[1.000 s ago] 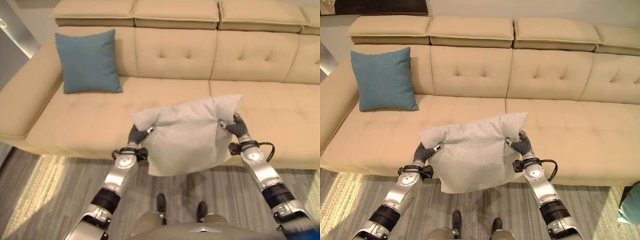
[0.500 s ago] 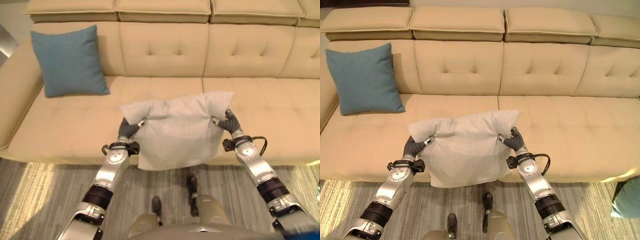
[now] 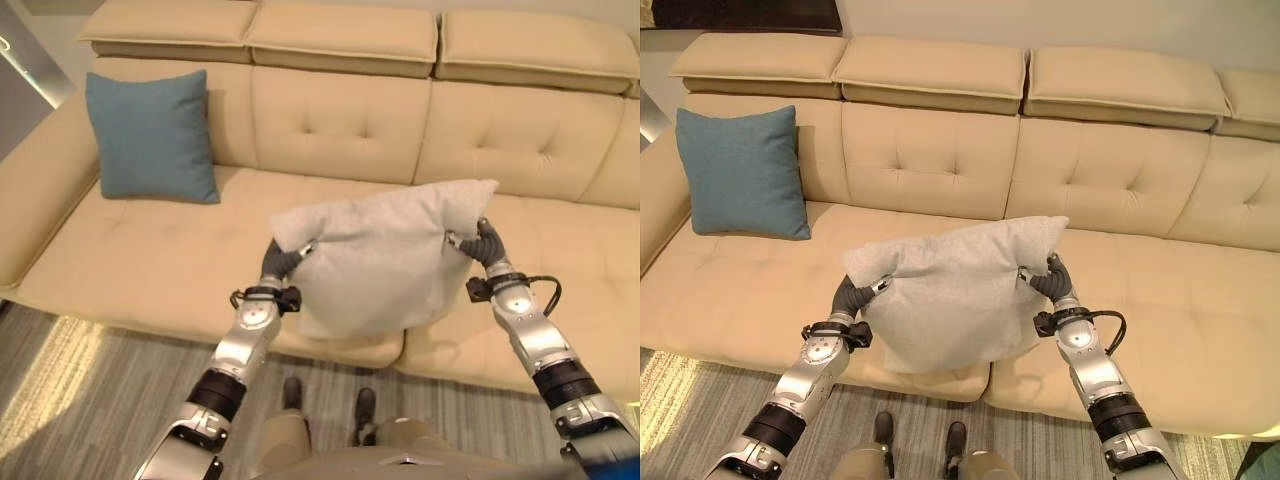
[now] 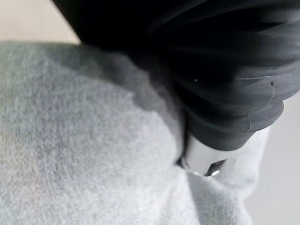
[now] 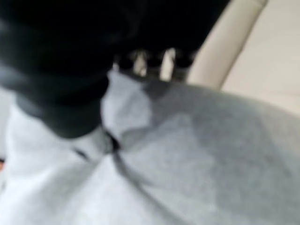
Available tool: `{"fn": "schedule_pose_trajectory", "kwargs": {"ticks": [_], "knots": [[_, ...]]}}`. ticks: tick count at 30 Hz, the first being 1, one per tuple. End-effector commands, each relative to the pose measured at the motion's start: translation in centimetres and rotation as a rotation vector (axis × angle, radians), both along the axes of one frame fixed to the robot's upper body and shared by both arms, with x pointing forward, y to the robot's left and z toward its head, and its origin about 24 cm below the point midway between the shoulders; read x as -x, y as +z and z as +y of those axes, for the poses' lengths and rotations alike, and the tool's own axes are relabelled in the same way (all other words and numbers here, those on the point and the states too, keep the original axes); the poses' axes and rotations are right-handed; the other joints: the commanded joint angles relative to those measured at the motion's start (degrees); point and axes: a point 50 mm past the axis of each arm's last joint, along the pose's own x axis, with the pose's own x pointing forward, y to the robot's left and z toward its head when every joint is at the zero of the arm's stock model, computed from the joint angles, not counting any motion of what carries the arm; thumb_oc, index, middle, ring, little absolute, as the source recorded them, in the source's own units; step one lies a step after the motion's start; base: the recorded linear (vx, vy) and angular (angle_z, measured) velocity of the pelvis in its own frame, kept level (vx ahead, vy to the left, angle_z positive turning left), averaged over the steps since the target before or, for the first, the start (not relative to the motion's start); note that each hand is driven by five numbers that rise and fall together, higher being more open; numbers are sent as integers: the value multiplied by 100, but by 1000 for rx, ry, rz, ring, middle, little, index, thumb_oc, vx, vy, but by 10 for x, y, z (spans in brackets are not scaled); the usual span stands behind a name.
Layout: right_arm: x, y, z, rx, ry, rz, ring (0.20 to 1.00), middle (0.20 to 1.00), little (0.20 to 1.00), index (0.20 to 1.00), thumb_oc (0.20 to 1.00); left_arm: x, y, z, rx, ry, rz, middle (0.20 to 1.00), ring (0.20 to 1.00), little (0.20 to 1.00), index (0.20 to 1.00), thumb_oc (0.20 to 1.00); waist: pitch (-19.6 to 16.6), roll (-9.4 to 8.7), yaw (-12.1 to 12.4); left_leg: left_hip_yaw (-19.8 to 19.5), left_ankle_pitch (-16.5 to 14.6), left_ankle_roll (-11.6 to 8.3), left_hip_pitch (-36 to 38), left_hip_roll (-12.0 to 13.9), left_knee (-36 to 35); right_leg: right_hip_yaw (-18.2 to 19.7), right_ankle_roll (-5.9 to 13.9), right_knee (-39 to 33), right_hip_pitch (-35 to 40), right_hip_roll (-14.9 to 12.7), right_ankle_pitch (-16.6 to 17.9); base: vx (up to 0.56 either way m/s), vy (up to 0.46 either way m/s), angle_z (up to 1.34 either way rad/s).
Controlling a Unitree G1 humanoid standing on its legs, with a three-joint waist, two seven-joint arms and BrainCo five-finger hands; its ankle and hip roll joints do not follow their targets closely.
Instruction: Pick up all the scattered cushions and arrange them neatly on the sofa.
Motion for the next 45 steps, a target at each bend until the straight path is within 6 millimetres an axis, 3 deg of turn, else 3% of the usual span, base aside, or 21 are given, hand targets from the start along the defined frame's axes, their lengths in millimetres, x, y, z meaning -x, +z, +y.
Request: {"fn": "schedule_pose_trajectory", "kwargs": {"ticks": [1,3,6,10,12,18,24,27,29,32,34,37,42,43,45], "knots": [[0,33,29,-60,131,-193,200,200,200,200,200,-11,46,-23,51,-118,-232,200,200,200,200,200,-504,60,66,-89,-72,0,421,-80,519,364,789,306,156,-654,-120,253,321,-31],[1,32,33,-71,146,-189,200,200,200,200,200,-10,45,-19,45,-115,-230,200,200,200,200,200,-522,32,99,-46,-196,66,514,-124,648,441,855,431,175,-796,-162,186,312,-42],[-3,38,42,-81,175,-204,200,200,200,200,200,-11,52,-2,13,-73,-254,200,200,200,200,200,-461,44,214,229,-588,335,591,-185,1054,596,1029,1064,-98,-1145,-73,66,294,-45],[-4,38,47,-97,189,-205,200,200,200,200,200,-11,53,8,9,-39,-260,200,200,200,200,200,-432,74,254,360,-708,418,689,-139,1062,630,1087,1273,-434,-1257,75,20,101,-99],[-6,40,49,-89,197,-206,200,200,200,200,200,-11,54,9,9,-32,-266,200,200,200,200,200,-468,60,233,412,-747,409,854,-186,896,355,1063,778,-651,-1273,313,111,25,-17],[-6,37,46,-79,192,-190,200,200,200,200,200,-9,48,4,30,-37,-245,200,200,200,200,200,-522,-12,153,402,-783,355,1074,-234,741,405,1132,283,-475,-1228,514,109,-36,3],[0,31,42,-75,182,-169,200,200,200,200,200,-7,41,0,37,-50,-215,200,200,200,200,200,-608,17,47,289,-669,217,1304,-107,379,464,1053,324,-322,-1049,287,141,-125,12],[4,28,35,-72,161,-166,200,200,200,200,200,-8,39,-4,49,-63,-206,200,200,200,200,200,-524,-22,-36,168,-764,11,1108,49,824,490,894,476,-279,-954,52,76,-146,29],[3,31,31,-78,144,-185,200,200,200,200,200,-9,41,-5,70,-60,-211,200,200,200,200,200,-317,-97,-30,26,-680,-96,430,126,1954,361,732,590,-213,-966,-76,10,-145,65],[2,32,26,-72,129,-185,200,200,200,200,200,-9,39,-6,88,-52,-204,200,200,200,200,200,-341,-83,-36,33,-684,-40,210,148,1743,271,769,561,-87,-974,-172,99,11,53],[2,33,23,-63,111,-189,200,200,200,200,200,-10,39,-7,76,-52,-200,200,200,200,200,200,-359,-18,61,-2,-358,-64,27,111,1264,230,822,493,54,-942,-216,183,134,32],[1,34,24,-66,114,-191,200,200,200,200,200,-10,42,-7,74,-55,-215,200,200,200,200,200,-394,42,109,-178,-236,-52,69,37,869,334,893,496,108,-948,-282,175,214,0],[3,33,31,-85,136,-189,200,200,200,200,200,-10,47,-4,54,-69,-234,200,200,200,200,200,-432,-9,124,-155,-423,48,136,-93,1064,478,1003,622,99,-1172,-239,138,224,-30],[3,33,36,-107,159,-188,200,200,200,200,200,-8,51,6,23,-57,-250,200,200,200,200,200,-440,-68,176,-30,-661,196,210,-132,1281,602,1068,922,5,-1348,-124,156,273,-25],[3,33,36,-108,159,-188,200,200,200,200,200,-8,51,6,22,-57,-250,200,200,200,200,200,-438,-73,190,-14,-667,198,213,-131,1286,620,1071,934,-4,-1350,-129,76,153,-40]]}}
